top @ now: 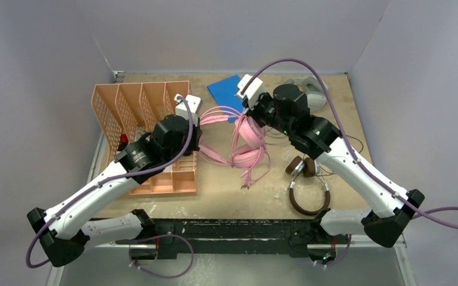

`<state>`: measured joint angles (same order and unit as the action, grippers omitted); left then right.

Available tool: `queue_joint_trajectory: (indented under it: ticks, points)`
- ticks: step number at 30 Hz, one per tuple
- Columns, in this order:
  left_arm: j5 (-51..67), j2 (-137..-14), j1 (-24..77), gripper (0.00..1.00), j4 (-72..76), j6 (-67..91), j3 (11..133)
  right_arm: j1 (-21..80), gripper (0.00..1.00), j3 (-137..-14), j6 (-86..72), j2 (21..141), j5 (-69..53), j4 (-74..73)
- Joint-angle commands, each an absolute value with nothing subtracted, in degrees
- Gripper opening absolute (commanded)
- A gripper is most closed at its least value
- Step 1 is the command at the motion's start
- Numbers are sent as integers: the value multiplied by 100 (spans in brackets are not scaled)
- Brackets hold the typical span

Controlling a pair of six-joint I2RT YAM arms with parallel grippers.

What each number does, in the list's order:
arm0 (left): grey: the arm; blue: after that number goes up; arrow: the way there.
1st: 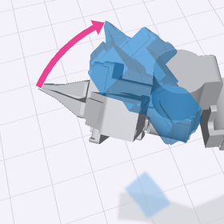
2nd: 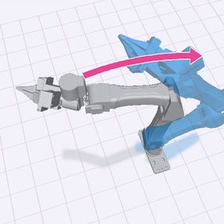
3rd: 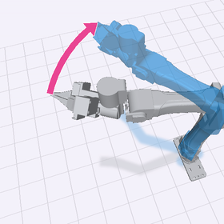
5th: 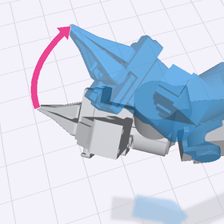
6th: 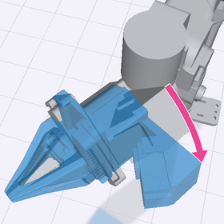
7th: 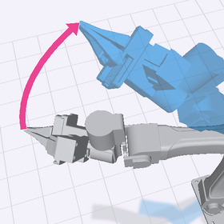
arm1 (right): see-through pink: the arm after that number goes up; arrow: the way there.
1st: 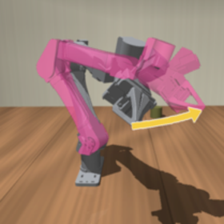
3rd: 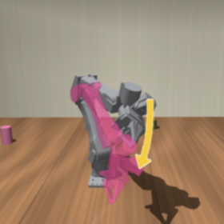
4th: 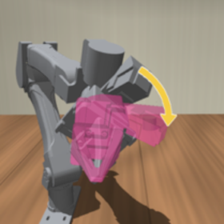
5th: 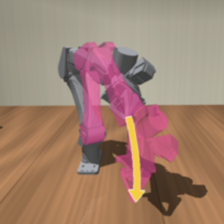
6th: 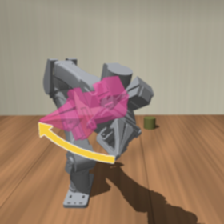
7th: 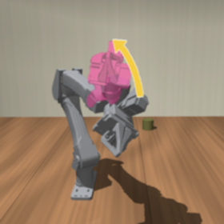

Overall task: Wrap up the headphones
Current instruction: Wrap the headphones cable around the headphones.

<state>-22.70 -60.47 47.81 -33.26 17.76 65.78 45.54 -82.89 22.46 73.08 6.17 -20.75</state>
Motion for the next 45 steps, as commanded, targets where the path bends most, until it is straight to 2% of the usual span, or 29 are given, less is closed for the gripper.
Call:
queue_joint_trajectory:
  ticks: [1,8,11,15,20,30,35,43,45]
  points:
    - [-1481,-5604,4853,0,-2835,1557,6417,3941,8,-8103,1852,6846,220,-1230]
    - [-882,-5350,4854,0,-2522,1718,6303,3832,12,-7579,1503,6775,-320,-817]
    - [-819,-5300,4854,0,-2483,1740,6310,3738,20,-7575,1306,6793,-784,-799]
    - [-725,-5237,4856,0,-2407,1813,6303,3564,21,-7466,1208,6738,-1098,-925]
    - [-643,-5204,4856,0,-2136,2090,6212,3239,24,-6998,653,6654,-2309,-404]
    - [-1111,-5204,4847,0,-2176,3295,6491,3050,33,-6242,-462,6838,-2423,493]
    - [-1502,-5200,4850,0,-2290,4105,6738,2614,43,-5917,-1003,6955,-2409,449]
    - [-2044,-5440,4847,0,-2761,4645,7319,2045,78,-5015,-1445,6620,-2711,793]
    - [-2056,-5456,4847,0,-2736,4665,7384,2028,81,-4904,-1469,6759,-2784,811]
